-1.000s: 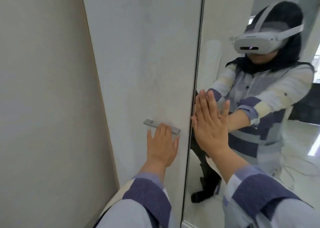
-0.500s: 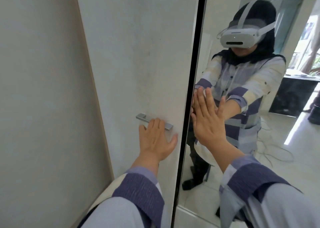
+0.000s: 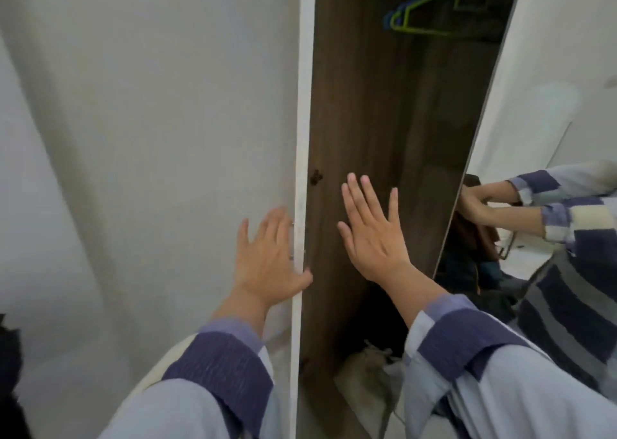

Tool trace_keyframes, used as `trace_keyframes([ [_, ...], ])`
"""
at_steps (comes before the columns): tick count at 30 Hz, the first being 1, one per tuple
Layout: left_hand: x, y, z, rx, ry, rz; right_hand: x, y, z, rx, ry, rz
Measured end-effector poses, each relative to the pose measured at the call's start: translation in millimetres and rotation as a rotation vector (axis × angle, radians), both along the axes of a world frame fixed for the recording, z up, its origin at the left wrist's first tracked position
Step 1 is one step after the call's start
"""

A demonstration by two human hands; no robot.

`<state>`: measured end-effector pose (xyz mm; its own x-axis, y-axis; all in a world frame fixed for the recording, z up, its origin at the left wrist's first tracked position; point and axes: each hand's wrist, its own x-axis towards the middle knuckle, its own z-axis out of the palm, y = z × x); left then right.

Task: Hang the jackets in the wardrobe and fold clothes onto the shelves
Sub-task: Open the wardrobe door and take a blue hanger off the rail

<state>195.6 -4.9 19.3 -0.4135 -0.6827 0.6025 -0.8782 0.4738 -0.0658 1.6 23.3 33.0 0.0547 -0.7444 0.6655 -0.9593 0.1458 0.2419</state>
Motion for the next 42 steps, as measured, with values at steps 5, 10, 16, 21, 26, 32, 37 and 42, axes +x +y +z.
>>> trace_keyframes([
  [5, 38.9, -7.6, 37.7, -0.363, 0.033, 0.144, 49.7, -40.7, 14.9, -0.033, -0.028, 0.158],
  [10, 63.6, -30.1, 63.5, -0.306, -0.222, 0.456, 98.8, -94.8, 35.4, -0.059, -0.015, 0.266],
  [16, 105.7, -91.9, 59.8, -0.346, -0.216, 0.517, 135.8, -164.2, 36.9, -0.08, -0.002, 0.371],
  [21, 141.2, -145.5, 62.4, -0.387, -0.187, 0.46, 162.3, -214.1, 43.3, -0.106, 0.019, 0.411],
  [26, 162.5, -194.1, 70.2, -0.355, -0.233, 0.452, 177.5, -261.7, 43.6, -0.139, 0.062, 0.403],
  [32, 169.6, -258.2, 74.2, -0.238, -0.265, 0.395, 188.8, -316.9, 44.5, -0.126, 0.014, 0.354],
  [37, 175.2, -309.6, 81.3, -0.162, -0.268, 0.343, 189.5, -355.1, 45.9, -0.084, -0.001, 0.323],
  [42, 181.7, -333.3, 79.9, -0.117, -0.225, 0.23, 188.7, -373.4, 42.4, -0.067, 0.021, 0.305],
])
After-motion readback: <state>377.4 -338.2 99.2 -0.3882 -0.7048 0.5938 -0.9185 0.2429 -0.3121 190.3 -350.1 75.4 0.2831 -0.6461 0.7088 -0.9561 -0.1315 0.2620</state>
